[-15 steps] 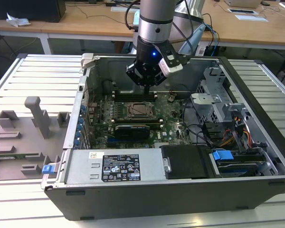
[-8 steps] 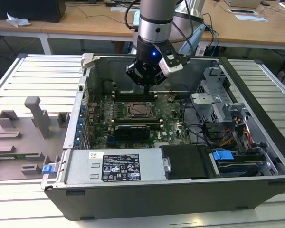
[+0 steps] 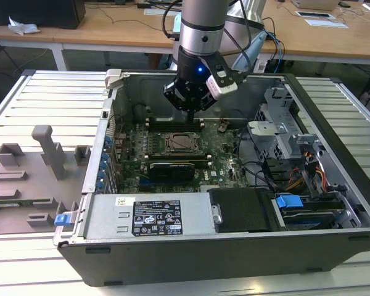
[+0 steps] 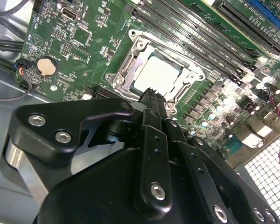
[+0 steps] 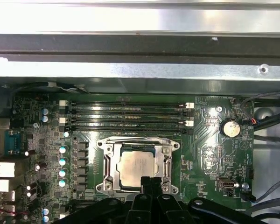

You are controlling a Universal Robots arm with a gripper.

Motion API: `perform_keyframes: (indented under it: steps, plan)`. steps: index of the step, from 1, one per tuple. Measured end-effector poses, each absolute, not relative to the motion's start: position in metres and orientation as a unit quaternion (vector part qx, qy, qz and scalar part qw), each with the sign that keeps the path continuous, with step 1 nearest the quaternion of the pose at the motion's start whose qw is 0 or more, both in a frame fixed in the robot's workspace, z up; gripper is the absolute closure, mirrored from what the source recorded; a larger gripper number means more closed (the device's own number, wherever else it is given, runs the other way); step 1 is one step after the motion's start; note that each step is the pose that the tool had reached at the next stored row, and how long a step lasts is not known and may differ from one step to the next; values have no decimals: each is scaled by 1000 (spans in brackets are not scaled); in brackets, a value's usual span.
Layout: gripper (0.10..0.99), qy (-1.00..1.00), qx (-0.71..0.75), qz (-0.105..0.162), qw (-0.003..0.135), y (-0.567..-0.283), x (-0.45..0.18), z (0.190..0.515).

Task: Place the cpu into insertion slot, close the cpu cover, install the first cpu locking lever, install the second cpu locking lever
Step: 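Install the second cpu locking lever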

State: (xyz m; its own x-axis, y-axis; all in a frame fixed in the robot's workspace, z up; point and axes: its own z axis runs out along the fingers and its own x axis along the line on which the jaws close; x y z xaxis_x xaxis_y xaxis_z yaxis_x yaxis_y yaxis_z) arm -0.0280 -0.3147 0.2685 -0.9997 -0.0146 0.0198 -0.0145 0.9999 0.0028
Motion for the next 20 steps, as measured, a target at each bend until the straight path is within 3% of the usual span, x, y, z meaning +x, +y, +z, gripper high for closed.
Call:
perform_keyframes:
  steps: [20]
  plan:
    - [980,-1000,7,-1,10,-338,-28,267]
